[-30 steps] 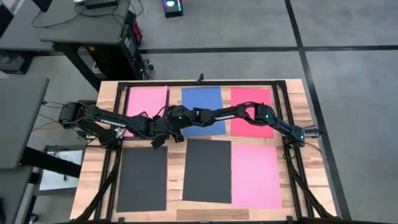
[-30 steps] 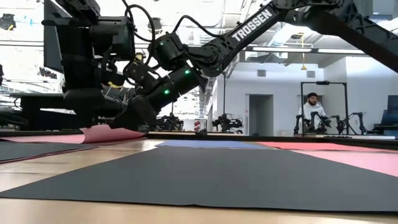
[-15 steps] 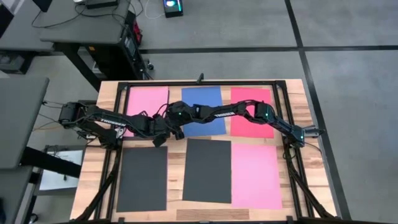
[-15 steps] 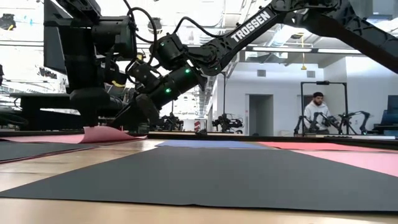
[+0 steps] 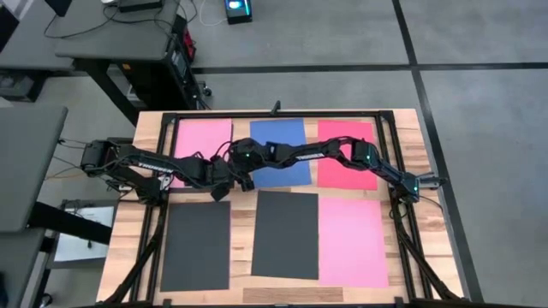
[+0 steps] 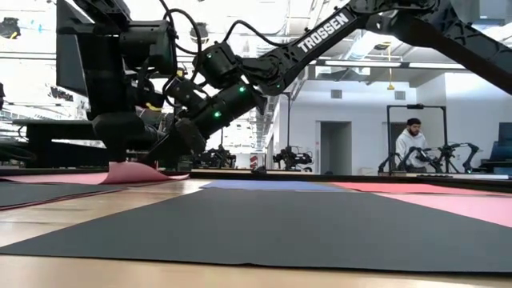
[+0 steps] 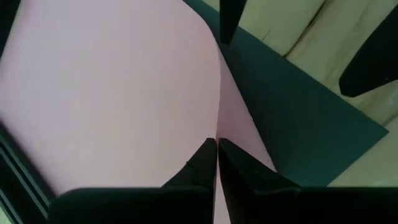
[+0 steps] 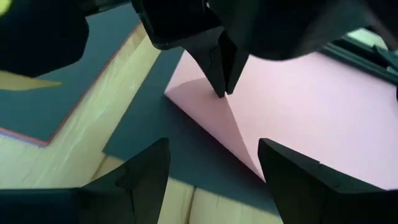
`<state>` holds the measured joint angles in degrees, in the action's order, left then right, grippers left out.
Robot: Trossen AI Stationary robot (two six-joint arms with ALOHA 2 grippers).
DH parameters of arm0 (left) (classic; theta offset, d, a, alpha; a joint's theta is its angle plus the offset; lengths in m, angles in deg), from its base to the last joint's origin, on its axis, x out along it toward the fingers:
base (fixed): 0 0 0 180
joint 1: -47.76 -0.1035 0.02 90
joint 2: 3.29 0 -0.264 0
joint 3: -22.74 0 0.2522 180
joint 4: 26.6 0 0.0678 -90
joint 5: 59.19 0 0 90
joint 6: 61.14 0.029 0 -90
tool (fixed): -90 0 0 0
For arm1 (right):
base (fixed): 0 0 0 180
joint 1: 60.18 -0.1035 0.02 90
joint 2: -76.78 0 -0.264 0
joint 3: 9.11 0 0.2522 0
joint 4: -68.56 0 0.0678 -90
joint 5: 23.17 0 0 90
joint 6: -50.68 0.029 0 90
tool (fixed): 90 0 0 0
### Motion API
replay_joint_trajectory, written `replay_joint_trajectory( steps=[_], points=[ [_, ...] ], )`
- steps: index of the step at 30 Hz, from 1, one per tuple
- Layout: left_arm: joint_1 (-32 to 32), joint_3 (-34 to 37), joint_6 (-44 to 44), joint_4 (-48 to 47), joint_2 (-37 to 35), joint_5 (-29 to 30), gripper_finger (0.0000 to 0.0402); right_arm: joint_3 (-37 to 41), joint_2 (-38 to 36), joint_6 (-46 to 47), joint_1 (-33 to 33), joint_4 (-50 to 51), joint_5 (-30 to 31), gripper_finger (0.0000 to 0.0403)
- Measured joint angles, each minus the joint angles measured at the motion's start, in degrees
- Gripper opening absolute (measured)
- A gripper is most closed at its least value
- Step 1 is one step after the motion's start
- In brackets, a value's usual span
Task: Organize paper
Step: Stack the pink paper on top of the pink paper
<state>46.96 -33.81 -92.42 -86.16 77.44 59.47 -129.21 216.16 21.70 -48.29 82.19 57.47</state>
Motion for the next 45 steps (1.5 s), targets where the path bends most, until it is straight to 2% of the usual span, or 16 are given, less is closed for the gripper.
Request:
replay_joint_trajectory(
  steps=[9,12,14,28,45],
  points=[
    [-0.68,-0.42,3.09,3.88,0.06,-1.11,0.0,-0.24,-0.93,2.59,3.34,9.77,4.48,0.0233],
    [-0.56,-0.41,3.73,5.72,0.07,-0.83,0.0,-0.22,-0.91,4.3,4.54,11.1,3.28,0.0233],
    [-0.51,-0.37,4.02,5.72,0.07,-0.85,0.0,-0.22,-0.99,4.47,4.99,11.36,0.26,0.0233],
    [1.34,-0.28,3.14,4.92,-2.67,-0.54,0.0,-0.11,-0.33,-2.15,-0.13,-1.3,-1.05,0.0233],
    [2.63,-0.24,2.72,5.84,-5.7,-0.4,0.0,-2.29,4.3,-2.39,-0.85,-0.93,-3.35,0.0233]
  ],
)
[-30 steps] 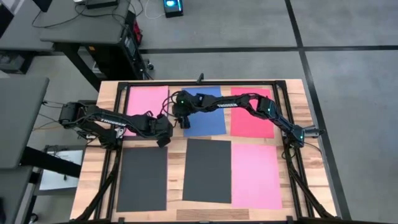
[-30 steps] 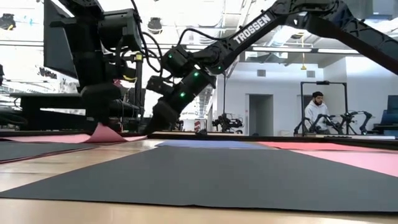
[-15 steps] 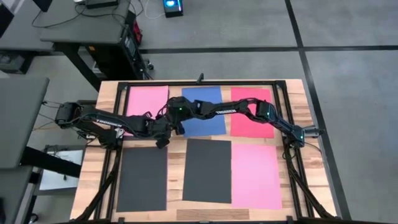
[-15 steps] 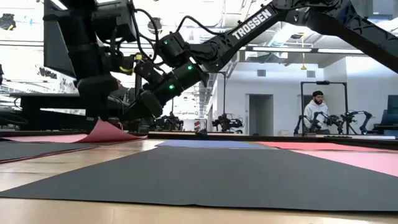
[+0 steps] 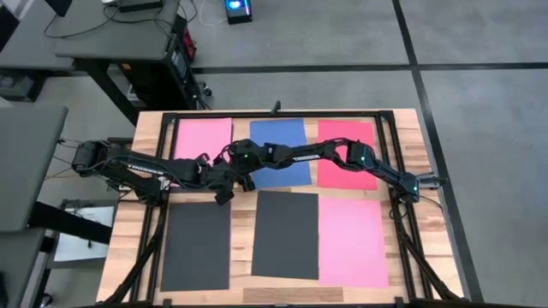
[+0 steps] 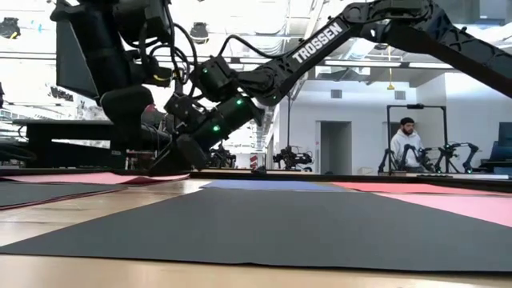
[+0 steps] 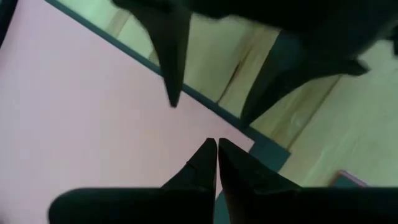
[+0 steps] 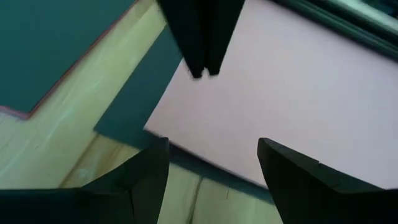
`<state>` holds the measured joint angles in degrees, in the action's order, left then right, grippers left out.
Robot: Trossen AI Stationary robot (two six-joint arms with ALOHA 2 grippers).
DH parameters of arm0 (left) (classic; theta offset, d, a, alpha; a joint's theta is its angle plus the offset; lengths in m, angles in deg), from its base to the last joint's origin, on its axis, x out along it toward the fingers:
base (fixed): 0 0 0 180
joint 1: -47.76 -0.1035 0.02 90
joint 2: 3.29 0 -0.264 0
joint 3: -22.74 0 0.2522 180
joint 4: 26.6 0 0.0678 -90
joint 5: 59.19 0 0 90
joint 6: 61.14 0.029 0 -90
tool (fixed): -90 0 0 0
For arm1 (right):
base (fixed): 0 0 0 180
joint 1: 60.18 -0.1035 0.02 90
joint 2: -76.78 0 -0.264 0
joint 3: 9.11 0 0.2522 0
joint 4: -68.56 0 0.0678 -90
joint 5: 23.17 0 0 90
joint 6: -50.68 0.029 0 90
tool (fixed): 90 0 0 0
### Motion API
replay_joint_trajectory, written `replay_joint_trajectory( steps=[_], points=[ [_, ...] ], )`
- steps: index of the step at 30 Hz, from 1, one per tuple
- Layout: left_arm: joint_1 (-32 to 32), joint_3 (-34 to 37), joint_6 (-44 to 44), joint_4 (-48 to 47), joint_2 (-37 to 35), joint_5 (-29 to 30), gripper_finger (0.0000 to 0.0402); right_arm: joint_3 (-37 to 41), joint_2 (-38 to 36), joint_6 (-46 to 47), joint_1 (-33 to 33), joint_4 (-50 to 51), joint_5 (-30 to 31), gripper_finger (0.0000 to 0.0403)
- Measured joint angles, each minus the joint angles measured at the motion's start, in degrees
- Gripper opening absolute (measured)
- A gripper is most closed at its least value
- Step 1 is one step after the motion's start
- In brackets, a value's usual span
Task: Organize paper
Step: Stack the pink paper on top of the pink paper
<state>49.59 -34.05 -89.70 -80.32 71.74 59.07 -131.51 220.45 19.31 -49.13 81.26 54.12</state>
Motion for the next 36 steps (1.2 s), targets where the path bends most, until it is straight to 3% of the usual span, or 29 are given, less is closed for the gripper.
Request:
replay_joint_trajectory(
  steps=[9,16,36],
  points=[
    [0.66,0.02,0.22,-0.52,-0.01,-0.12,0.0,0.0,0.0,-5.97,-0.97,3.56,1.97,0.0233],
    [0.84,0.02,0.2,0.72,-0.02,-0.08,0.0,0.0,0.07,-4.73,-1.27,-0.63,3.63,0.0233],
    [0.89,0.02,0.44,1.05,-0.03,-0.15,0.0,0.0,0.08,-6.37,-1.29,0.35,5.32,0.0233]
  ],
)
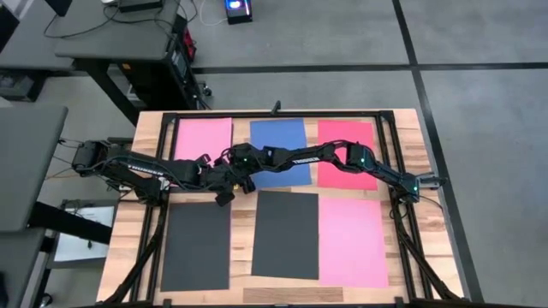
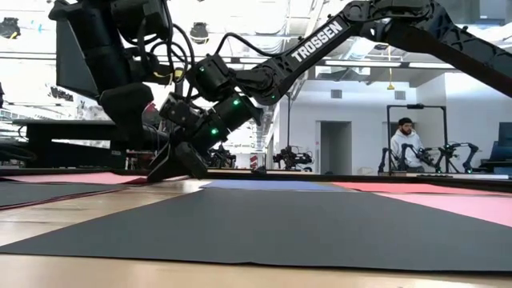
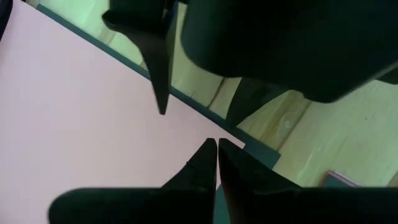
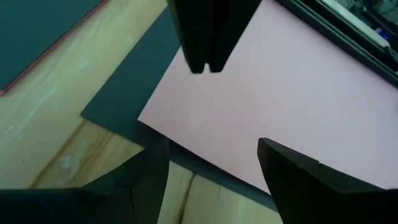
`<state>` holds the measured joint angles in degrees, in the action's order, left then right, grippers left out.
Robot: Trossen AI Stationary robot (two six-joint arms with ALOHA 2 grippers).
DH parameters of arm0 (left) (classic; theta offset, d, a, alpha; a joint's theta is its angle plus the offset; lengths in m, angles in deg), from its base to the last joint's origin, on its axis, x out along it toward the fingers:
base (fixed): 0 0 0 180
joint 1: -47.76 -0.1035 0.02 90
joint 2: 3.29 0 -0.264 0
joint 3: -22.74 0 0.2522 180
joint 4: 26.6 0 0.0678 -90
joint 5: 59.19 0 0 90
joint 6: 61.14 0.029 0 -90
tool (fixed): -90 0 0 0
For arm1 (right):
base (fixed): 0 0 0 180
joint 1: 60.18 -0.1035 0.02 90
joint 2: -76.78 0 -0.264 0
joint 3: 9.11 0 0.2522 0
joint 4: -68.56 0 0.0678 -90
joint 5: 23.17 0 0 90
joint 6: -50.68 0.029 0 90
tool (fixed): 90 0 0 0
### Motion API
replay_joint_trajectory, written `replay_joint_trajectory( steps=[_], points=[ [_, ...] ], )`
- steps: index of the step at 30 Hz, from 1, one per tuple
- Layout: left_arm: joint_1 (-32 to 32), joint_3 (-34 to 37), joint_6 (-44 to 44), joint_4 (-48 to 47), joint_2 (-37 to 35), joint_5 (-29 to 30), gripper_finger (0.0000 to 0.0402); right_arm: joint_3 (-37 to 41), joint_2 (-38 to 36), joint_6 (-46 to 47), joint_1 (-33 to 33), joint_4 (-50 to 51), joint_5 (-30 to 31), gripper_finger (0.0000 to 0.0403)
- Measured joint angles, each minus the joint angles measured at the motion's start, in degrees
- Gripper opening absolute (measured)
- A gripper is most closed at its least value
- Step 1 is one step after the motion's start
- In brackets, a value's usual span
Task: Organize paper
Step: Stack the pink paper on top of the pink paper
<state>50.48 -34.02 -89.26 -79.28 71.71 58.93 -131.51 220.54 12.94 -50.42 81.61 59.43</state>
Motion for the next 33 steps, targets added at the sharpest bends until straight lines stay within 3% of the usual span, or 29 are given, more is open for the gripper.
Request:
replay_joint_trajectory(
  steps=[10,33],
  points=[
    [0.0,0.04,-0.19,-0.47,-0.02,-0.22,0.0,-6.54,5.23,0.67,-0.26,2.81,1.1,0.0233],
    [0.0,0.04,-0.35,-4.14,-0.02,-0.9,0.0,-6.34,1.91,3.11,-0.53,11.0,3.49,0.0233]
  ],
)
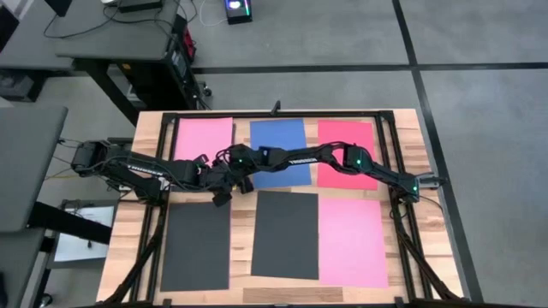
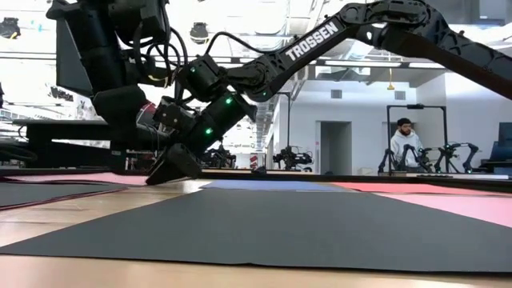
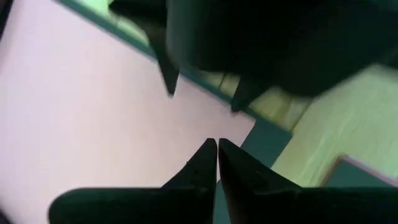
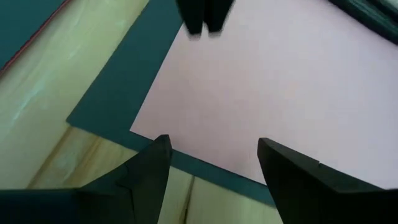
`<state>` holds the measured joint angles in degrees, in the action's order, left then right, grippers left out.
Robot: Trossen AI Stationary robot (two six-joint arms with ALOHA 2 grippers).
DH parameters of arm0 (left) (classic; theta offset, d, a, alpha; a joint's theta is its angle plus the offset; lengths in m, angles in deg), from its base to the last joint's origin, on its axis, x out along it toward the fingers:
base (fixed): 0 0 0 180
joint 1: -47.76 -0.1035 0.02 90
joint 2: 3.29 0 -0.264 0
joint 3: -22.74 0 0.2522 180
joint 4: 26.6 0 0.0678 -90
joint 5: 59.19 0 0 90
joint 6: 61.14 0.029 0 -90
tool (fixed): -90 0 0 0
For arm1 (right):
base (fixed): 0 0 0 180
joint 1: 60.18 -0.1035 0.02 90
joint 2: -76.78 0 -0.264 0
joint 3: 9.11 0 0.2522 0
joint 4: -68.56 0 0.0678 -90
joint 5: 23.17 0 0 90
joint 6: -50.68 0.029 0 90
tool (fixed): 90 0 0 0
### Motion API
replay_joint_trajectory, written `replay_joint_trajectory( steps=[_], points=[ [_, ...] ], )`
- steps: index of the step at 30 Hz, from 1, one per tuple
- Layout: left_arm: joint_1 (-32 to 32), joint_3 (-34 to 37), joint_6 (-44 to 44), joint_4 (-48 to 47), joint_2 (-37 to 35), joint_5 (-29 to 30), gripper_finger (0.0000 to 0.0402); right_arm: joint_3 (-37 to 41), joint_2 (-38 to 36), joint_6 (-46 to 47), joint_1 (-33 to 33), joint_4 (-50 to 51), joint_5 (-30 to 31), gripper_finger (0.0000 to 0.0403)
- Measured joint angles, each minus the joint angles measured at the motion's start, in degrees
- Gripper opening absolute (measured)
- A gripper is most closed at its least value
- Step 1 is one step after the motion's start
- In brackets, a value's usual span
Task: Organize paper
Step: Stack the pink paper on top of the pink paper
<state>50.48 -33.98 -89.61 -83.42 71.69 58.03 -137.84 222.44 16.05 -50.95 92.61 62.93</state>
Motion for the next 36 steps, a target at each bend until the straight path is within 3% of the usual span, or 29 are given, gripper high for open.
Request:
replay_joint_trajectory(
  steps=[7,25,36],
  points=[
    [-0.29,3.34,-2.65,-1.68,0.04,-0.45,0.0,0.0,-0.65,0.02,0.33,2.78,0.07,0.0233],
    [-9.67,17.76,0.61,16.57,-5.58,-7.93,0.0,-0.02,-1.42,0.78,-0.23,3.36,0.03,0.0233],
    [-10.08,19.08,0.14,18.88,-5.66,-9.11,0.0,-0.04,-2.82,0.24,0.33,9.77,-0.08,0.0233]
  ],
)
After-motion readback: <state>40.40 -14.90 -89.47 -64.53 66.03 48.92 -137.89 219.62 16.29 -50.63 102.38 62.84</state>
